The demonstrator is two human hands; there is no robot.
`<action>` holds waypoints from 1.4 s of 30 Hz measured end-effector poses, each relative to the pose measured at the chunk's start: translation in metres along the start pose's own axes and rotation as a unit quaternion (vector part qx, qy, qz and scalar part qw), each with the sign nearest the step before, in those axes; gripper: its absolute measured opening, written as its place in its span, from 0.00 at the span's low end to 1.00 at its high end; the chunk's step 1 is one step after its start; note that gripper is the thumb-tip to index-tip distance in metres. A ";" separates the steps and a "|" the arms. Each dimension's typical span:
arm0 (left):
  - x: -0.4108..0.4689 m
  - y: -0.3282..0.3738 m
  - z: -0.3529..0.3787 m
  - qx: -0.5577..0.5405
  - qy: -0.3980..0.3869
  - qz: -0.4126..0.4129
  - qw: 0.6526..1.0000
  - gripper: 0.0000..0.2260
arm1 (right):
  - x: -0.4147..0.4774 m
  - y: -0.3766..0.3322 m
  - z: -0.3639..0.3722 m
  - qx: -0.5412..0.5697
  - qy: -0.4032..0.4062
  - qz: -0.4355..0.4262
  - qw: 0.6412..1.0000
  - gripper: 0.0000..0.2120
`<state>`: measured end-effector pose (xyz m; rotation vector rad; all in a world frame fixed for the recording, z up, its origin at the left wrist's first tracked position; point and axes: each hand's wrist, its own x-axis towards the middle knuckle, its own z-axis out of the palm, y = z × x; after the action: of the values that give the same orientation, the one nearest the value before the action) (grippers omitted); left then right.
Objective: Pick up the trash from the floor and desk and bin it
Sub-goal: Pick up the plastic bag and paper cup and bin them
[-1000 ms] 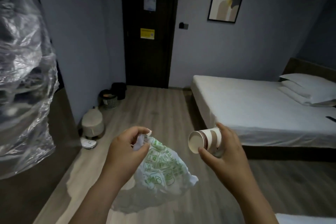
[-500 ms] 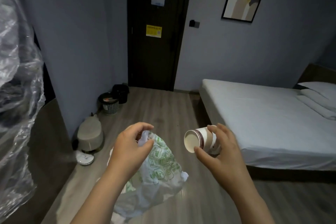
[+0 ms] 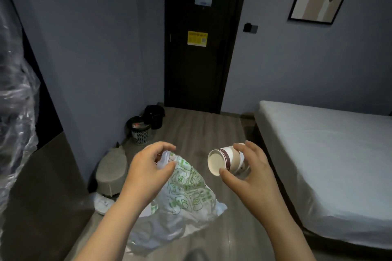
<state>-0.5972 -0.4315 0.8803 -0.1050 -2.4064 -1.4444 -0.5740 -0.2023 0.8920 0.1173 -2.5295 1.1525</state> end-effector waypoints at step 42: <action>0.634 -0.253 0.056 0.044 0.096 -0.127 0.986 0.12 | 0.661 0.109 0.337 0.035 -0.150 -0.048 0.987 0.25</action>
<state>-1.2671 -0.5718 0.8437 0.3590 -2.3837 -1.3760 -1.3110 -0.3333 0.8451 0.4579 -2.7045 1.2660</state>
